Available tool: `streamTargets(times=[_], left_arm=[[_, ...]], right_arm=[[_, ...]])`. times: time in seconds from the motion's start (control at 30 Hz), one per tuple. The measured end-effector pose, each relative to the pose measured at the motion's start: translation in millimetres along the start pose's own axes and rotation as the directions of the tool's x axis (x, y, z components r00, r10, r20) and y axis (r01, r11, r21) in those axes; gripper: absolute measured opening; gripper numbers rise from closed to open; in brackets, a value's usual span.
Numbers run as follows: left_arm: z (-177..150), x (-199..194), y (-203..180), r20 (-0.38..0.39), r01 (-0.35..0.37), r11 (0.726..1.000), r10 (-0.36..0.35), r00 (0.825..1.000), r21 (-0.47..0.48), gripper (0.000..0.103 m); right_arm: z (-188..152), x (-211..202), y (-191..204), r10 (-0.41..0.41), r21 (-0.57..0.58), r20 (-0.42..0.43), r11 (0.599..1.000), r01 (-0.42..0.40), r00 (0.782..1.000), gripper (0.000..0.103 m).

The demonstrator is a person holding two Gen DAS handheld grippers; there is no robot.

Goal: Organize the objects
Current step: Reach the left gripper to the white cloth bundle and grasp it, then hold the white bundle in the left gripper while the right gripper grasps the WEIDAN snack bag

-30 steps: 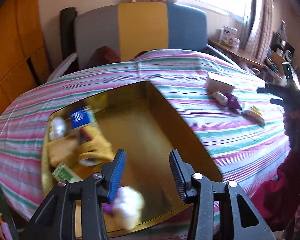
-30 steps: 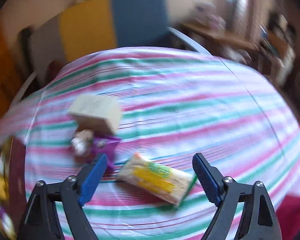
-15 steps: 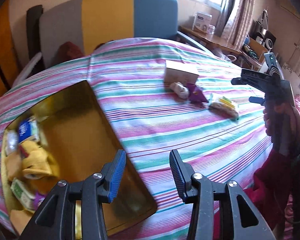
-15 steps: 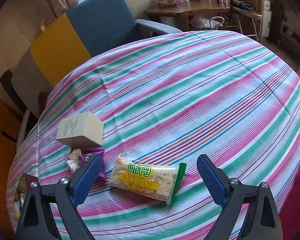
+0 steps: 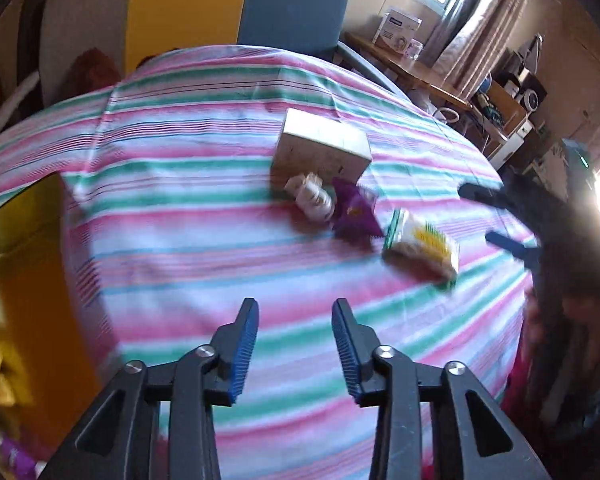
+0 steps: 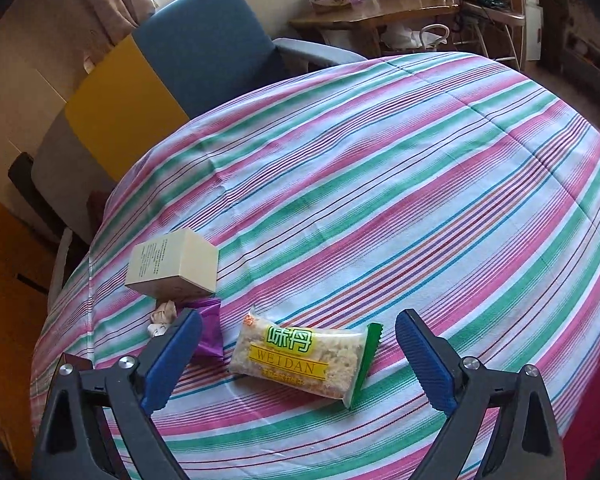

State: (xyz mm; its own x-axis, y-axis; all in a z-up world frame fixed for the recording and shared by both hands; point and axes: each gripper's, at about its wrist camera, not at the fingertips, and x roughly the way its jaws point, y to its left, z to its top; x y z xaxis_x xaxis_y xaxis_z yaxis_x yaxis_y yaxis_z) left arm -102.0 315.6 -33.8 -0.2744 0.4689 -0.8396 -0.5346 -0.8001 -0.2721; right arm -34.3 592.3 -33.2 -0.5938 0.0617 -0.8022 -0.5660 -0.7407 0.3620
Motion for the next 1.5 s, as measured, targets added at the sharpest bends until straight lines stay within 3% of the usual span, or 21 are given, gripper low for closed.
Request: streamTargets(times=[0.23, 0.37, 0.53, 0.6, 0.87, 1.07, 1.27, 1.5], left_arm=[[51, 46, -9, -0.001, 0.027, 0.998, -0.027, 1.0, -0.056, 0.033], [75, 76, -10, -0.01, -0.002, 0.997, 0.001, 1.0, -0.082, 0.037], [89, 116, -4, -0.055, -0.035, 0.994, 0.029, 0.998, -0.107, 0.037], [87, 115, -10, -0.029, -0.054, 0.997, 0.052, 0.998, -0.057, 0.033], [46, 88, -14, -0.035, -0.067, 0.997, 0.067, 0.997, 0.027, 0.029], [-12, 56, -27, -0.039, -0.069, 0.99, 0.075, 0.996, 0.124, 0.029], [-72, 29, -40, -0.038, -0.011, 0.981, 0.019, 0.999, 0.192, 0.027], [-93, 20, -45, 0.003, -0.01, 0.973, 0.01, 1.0, 0.232, 0.026]], right_arm=[[0, 0, 2, 0.044, -0.003, -0.004, 0.999, -0.044, 0.999, 0.098], [1, 0, 2, 0.071, 0.008, -0.007, 0.997, -0.071, 0.997, 0.098], [0, 1, 3, 0.087, 0.004, -0.015, 0.996, -0.087, 0.996, 0.099], [1, 2, 4, 0.088, 0.001, -0.015, 0.996, -0.088, 0.996, 0.099], [1, 4, 4, 0.064, -0.009, -0.009, 0.998, -0.064, 0.998, 0.098], [0, 17, -1, 0.034, 0.004, -0.052, 0.999, -0.034, 0.998, 0.098], [1, 30, -3, -0.008, -0.004, -0.083, 1.0, 0.007, 0.997, 0.098], [-4, 45, 17, -0.049, -0.126, -0.113, 0.991, 0.034, 0.992, 0.098]])
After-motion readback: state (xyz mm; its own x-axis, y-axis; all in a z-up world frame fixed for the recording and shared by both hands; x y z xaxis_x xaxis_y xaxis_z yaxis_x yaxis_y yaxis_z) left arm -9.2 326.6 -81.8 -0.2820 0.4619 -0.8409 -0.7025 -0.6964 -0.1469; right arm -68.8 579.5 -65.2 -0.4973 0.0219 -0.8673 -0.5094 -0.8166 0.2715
